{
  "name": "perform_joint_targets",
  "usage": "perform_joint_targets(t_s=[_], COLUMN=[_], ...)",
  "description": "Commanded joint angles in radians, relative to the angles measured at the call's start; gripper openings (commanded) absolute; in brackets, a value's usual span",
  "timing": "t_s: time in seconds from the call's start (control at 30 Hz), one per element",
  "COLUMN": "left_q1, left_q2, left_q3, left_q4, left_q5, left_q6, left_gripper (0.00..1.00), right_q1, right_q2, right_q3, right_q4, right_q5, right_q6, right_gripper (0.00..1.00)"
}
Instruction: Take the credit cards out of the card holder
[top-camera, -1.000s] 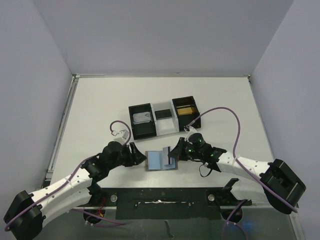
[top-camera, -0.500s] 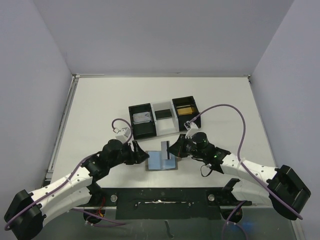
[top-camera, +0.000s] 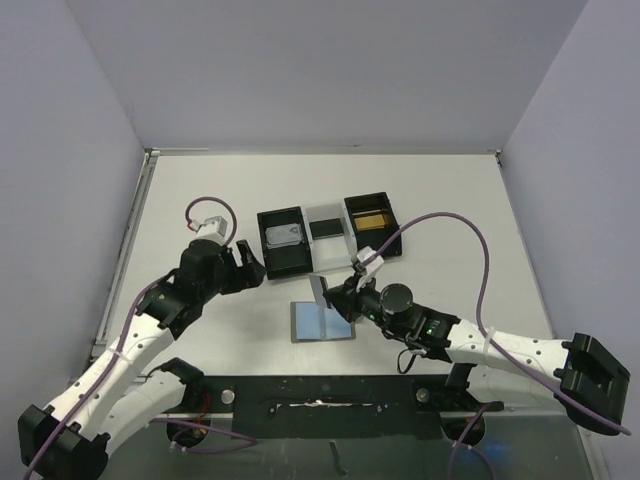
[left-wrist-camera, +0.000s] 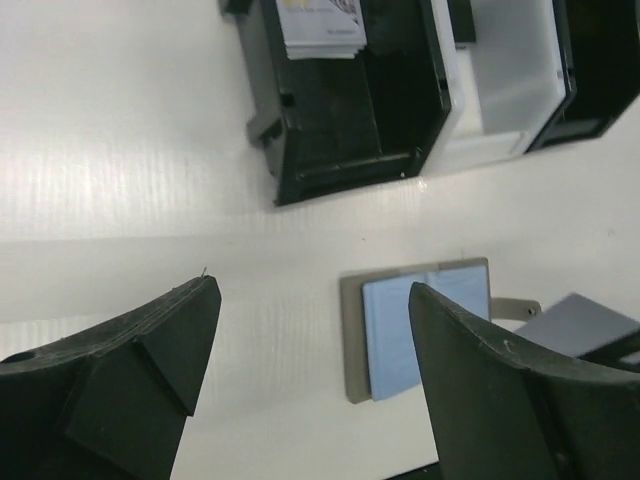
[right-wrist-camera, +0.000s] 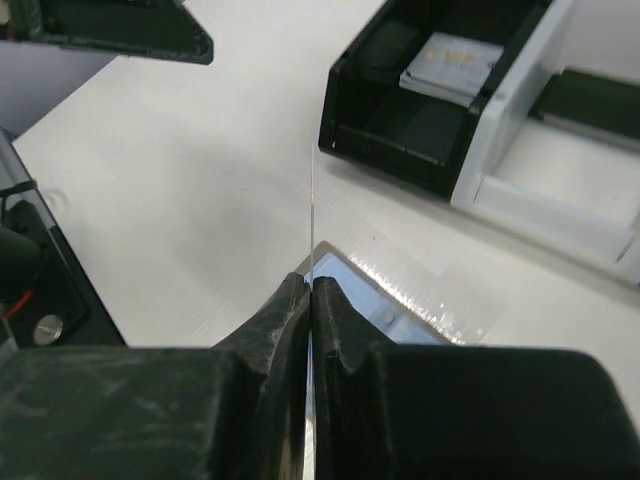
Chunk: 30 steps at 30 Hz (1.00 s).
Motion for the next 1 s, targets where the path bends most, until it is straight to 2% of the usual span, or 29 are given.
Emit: perform_joint_targets(t_s=[0.0, 0.17, 0.27, 0.4, 0.6, 0.77, 0.97], left_q1=[0.064, 0.205, 0.335, 0.441, 0.453, 0.454, 0.455], left_q2=[-0.008, 0.024, 0.048, 0.050, -0.011, -0.046, -0.051], left_q3=[0.083, 0.084, 0.081, 0.076, 0.056, 0.051, 0.050], left_q4=[-0.093, -0.049, -0.016, -0.013, -0.005, -0.016, -0.015], left_q5=[-0.047, 0.013, 0.096, 0.086, 0.071, -0.002, -0.003], left_q6=[0.133, 0.192, 0.216, 0.224, 0.219, 0.211, 0.197], left_gripper=[0.76, 0.76, 0.76, 0.76, 0.77, 0.77, 0.77], right_q1=[0.091, 0.163, 0.163, 0.154, 0.069, -0.020, -0.034], right_q2=[-0.014, -0.018, -0.002, 0.038, 0.155, 0.280, 0.451], right_q3=[-0.025, -0.044, -0.018, 0.024, 0.157, 0.325, 0.488], right_q4=[0.203, 0.232, 0.185, 0.176, 0.084, -0.025, -0.093], right_q5=[0.159, 0.170, 0.173, 0.201, 0.116, -0.013, -0.019], right_q6=[-0.297, -0.545, -0.619, -0.695, -0.799, -0.844, -0.983], right_gripper=[0.00, 0.00, 0.00, 0.00, 0.00, 0.00, 0.00])
